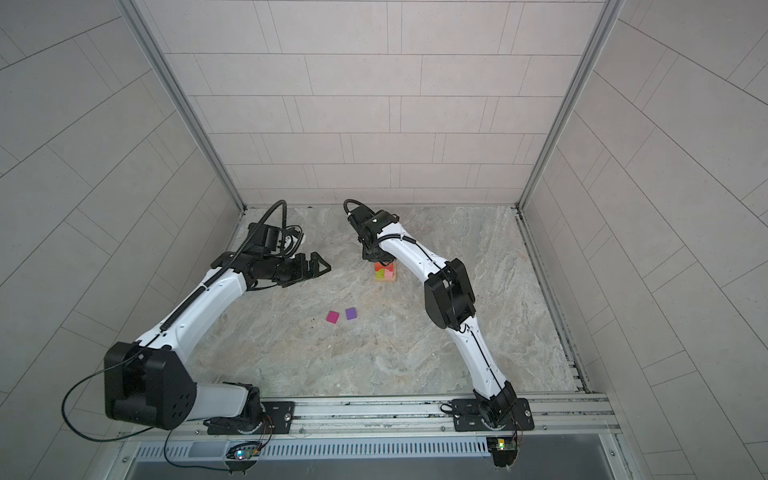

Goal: Build the wood block tower
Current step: 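Lower the wood cube onto the top of the orange-red block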

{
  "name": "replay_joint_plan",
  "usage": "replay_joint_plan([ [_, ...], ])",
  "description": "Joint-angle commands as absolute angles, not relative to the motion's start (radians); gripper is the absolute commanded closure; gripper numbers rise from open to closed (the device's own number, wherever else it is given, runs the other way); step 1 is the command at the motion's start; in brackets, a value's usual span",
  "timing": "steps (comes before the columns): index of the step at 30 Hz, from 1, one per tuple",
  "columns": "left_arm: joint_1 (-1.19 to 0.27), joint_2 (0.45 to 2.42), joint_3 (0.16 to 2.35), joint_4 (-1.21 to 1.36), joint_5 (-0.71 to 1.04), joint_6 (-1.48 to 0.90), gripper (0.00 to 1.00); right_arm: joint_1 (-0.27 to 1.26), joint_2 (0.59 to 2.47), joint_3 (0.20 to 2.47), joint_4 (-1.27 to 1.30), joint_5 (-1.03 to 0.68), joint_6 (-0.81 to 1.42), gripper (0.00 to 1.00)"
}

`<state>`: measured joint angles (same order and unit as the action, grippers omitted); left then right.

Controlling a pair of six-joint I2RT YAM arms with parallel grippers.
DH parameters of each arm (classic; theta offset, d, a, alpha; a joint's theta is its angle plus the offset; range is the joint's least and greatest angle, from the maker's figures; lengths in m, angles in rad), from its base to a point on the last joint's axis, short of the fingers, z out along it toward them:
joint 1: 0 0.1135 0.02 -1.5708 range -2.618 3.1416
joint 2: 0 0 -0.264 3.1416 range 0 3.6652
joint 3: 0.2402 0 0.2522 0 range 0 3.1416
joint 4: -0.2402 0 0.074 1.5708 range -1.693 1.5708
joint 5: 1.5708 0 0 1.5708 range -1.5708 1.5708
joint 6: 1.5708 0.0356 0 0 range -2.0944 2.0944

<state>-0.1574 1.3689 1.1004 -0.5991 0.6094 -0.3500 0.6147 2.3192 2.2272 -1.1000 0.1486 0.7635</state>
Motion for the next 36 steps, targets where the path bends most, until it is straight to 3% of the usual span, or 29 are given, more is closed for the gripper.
replay_joint_plan([
  [1, -0.152, 1.351, 1.094, -0.601, 0.619, -0.349, 0.00, 0.615, 2.340, 2.241, -1.120, 0.168, 0.777, 0.79],
  [36, -0.152, 1.350, 1.092, -0.603, 0.618, -0.350, 0.00, 0.617, 2.346, 2.232, -1.126, 0.164, 0.779, 0.77],
])
